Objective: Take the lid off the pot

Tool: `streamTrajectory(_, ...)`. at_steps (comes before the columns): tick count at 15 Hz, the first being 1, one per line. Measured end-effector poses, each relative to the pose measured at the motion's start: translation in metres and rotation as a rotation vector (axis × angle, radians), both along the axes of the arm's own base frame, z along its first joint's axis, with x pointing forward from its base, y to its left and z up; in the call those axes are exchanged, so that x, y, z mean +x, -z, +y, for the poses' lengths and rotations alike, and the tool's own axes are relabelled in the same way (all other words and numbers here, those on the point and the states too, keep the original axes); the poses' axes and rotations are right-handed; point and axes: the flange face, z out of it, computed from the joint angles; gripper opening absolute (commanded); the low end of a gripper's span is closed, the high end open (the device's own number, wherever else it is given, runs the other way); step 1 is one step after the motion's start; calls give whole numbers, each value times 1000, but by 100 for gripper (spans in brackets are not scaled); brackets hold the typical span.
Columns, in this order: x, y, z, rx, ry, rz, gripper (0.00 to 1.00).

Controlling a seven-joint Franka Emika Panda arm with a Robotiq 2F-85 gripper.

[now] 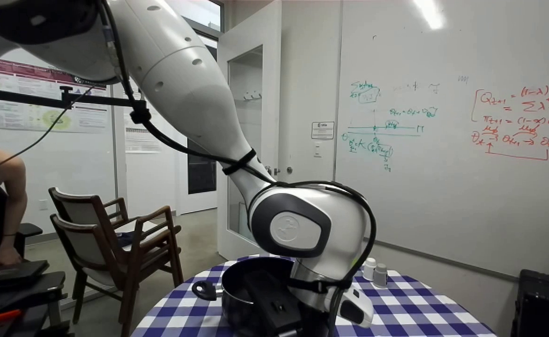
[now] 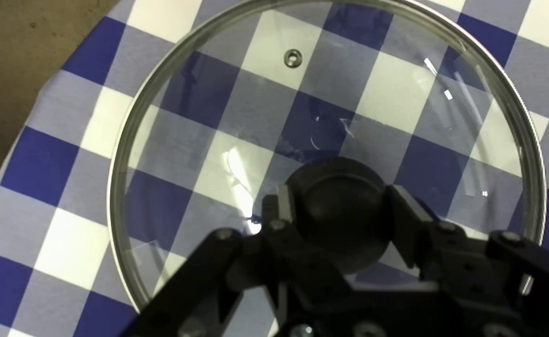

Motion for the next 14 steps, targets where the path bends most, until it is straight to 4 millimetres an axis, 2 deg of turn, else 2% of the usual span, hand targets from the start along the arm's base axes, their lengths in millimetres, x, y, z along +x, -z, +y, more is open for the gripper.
streamTrajectory(8, 2, 16, 0, -72, 74, 27, 25)
streamTrajectory(9, 2, 16, 0, -72, 75, 27, 75)
streamTrajectory(10, 2, 16, 0, -73, 75, 26, 76)
streamTrajectory(13, 3, 15, 0, -77, 87, 24, 97)
streamTrajectory(14, 3, 15, 0, -77, 89, 23, 100)
